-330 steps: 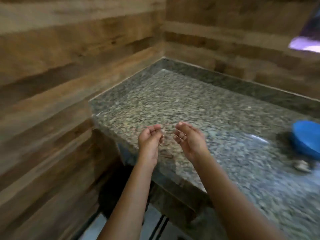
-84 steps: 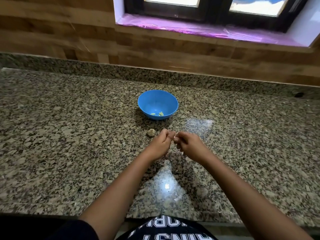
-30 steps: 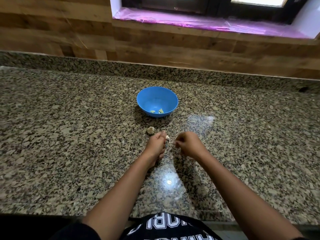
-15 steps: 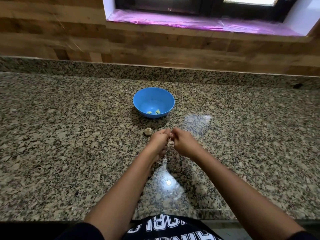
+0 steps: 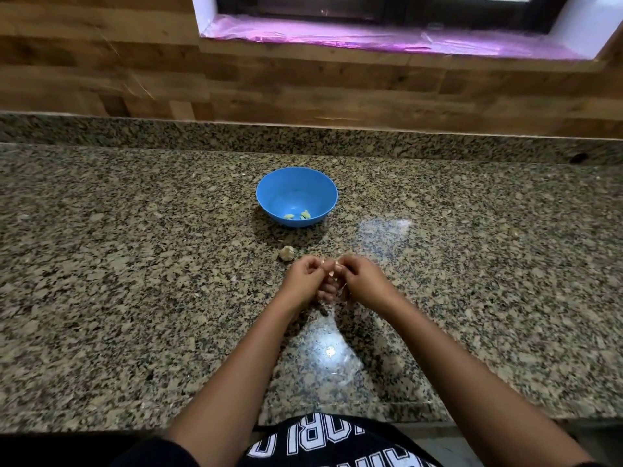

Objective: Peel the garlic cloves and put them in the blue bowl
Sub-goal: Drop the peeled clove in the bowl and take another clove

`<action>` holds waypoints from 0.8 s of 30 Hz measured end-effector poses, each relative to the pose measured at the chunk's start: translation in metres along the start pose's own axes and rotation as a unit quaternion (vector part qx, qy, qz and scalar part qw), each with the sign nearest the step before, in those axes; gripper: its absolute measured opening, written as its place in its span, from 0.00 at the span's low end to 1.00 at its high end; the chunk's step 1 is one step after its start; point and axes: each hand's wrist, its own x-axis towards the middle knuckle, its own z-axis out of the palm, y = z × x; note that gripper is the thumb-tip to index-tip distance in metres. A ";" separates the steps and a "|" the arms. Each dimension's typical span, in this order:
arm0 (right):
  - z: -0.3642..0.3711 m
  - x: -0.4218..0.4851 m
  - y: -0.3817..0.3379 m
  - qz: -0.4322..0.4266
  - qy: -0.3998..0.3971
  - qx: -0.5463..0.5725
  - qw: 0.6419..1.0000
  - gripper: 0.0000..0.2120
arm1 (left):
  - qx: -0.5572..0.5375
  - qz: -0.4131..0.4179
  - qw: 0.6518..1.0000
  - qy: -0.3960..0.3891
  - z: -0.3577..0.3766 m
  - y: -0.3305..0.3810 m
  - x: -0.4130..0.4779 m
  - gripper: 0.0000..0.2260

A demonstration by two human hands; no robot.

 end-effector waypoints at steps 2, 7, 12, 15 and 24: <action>0.004 0.002 -0.001 -0.012 0.007 -0.017 1.000 0.09 | -0.040 -0.003 0.999 0.013 -0.002 0.001 -0.002 0.06; 0.010 0.013 -0.010 -0.005 -0.023 0.009 1.000 0.09 | -0.164 -0.009 0.986 0.036 -0.011 0.001 -0.008 0.04; 0.020 0.031 -0.026 0.005 -0.061 -0.025 0.998 0.10 | -0.175 -0.013 0.979 0.104 -0.029 -0.003 -0.010 0.03; 0.030 0.048 -0.033 -0.017 -0.043 -0.151 0.987 0.10 | -0.142 -0.024 0.977 0.159 -0.041 -0.006 -0.009 0.03; 0.046 0.077 -0.038 -0.003 -0.003 -0.248 0.969 0.07 | -0.105 -0.031 0.979 0.174 -0.050 0.000 -0.009 0.07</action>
